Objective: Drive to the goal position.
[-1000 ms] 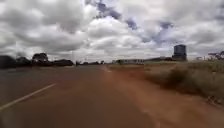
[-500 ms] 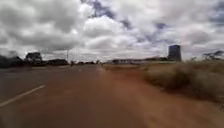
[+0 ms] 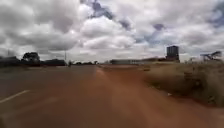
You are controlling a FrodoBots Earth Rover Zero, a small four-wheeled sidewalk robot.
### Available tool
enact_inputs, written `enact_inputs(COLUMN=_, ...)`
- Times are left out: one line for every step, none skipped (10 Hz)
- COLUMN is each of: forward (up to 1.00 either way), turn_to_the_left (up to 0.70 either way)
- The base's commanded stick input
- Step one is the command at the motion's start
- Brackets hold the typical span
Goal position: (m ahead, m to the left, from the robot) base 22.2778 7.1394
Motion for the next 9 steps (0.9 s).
enact_inputs(forward=0.85, turn_to_the_left=0.0)
enact_inputs(forward=0.85, turn_to_the_left=0.0)
enact_inputs(forward=0.85, turn_to_the_left=0.0)
enact_inputs(forward=0.85, turn_to_the_left=0.0)
enact_inputs(forward=0.85, turn_to_the_left=0.0)
enact_inputs(forward=0.85, turn_to_the_left=0.0)
enact_inputs(forward=0.85, turn_to_the_left=0.0)
enact_inputs(forward=0.85, turn_to_the_left=0.0)
enact_inputs(forward=0.85, turn_to_the_left=0.0)
